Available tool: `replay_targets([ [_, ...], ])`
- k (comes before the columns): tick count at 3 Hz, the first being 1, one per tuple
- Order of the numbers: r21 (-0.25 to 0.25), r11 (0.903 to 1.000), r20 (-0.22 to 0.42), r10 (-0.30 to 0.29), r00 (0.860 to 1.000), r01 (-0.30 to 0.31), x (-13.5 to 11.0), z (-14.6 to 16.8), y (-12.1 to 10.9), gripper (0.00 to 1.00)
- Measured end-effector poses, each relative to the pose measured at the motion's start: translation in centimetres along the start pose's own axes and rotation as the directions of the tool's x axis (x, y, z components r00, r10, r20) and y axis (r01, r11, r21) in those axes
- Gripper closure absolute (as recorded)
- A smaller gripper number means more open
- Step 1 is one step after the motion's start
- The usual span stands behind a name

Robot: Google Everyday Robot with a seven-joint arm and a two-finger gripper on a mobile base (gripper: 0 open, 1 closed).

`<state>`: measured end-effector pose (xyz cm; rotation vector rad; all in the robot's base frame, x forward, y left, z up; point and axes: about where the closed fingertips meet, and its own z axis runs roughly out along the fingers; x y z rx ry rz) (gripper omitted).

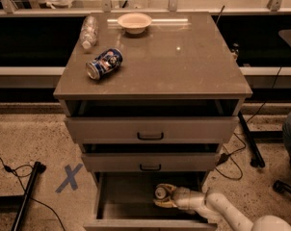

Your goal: Place green can into bottom drawer

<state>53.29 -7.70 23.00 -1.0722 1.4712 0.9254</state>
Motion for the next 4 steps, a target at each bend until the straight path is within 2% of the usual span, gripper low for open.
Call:
replay_targets([
  [2, -0.006, 1.0, 0.004, 0.002, 1.0, -0.002, -0.08, 0.42, 0.2, 0.26],
  [3, -0.011, 0.9999, 0.006, 0.004, 1.0, -0.004, -0.12, 0.75, 0.37, 0.0],
  [4, -0.011, 0.9999, 0.006, 0.004, 1.0, -0.004, -0.12, 0.75, 0.37, 0.0],
])
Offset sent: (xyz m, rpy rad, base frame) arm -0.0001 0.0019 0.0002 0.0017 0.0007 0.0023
